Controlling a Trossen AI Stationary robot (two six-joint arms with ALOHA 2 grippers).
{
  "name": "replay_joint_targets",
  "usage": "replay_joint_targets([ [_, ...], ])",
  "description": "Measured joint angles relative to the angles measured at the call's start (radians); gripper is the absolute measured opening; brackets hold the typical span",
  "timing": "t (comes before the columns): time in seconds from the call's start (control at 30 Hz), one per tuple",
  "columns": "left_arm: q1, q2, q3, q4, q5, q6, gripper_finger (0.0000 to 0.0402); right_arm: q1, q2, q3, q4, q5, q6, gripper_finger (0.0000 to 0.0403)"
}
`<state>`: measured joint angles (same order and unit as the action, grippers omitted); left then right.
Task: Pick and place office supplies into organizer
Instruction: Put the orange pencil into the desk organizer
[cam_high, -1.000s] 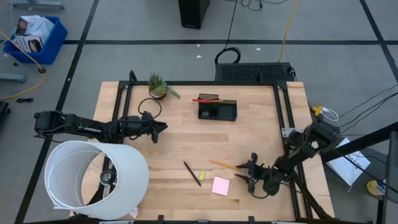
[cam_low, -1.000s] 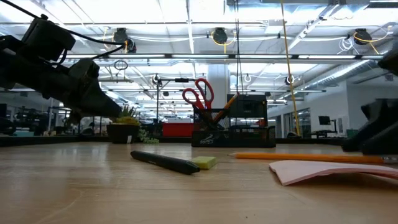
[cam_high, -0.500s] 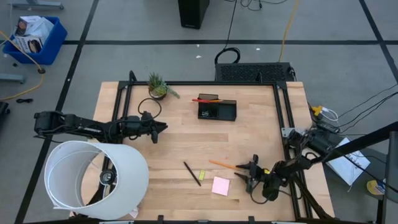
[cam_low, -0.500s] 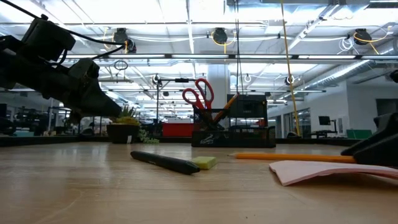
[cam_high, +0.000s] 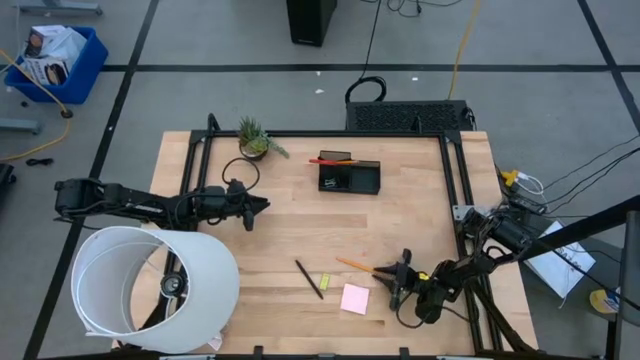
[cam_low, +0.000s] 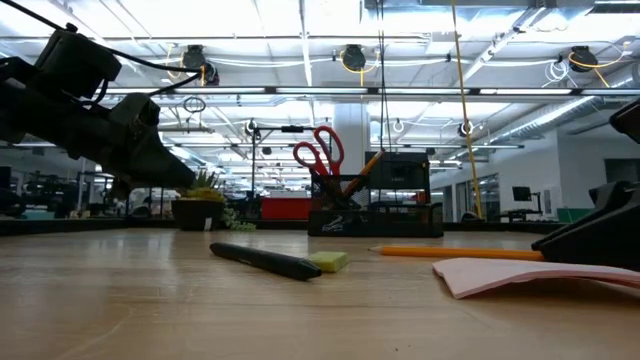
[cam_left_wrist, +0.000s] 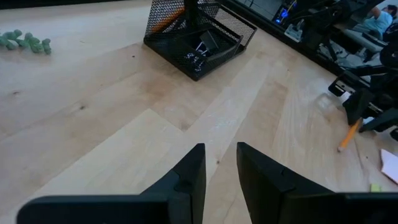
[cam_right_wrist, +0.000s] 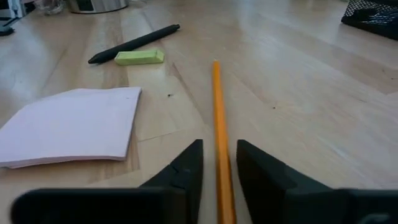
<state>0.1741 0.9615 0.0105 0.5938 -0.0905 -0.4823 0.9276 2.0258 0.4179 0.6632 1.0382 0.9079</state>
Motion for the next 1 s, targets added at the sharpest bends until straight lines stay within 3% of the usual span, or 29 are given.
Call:
replay_joint_targets([
  [0.2,0.0,0.0,0.0,0.0,0.004,-0.002,0.0093,-0.013,-0.002,0.012,-0.019,-0.016,0.004,0.0016],
  [0.43,0.0,0.0,0.0,0.0,0.004,-0.005,0.0093,-0.041,-0.006,0.017,-0.016,-0.02,-0.011,0.0019],
  [1.0,0.0,0.0,0.0,0.0,0.003,-0.002,0.0093,-0.171,-0.141,0.017,0.013,-0.085,-0.354,0.0015],
])
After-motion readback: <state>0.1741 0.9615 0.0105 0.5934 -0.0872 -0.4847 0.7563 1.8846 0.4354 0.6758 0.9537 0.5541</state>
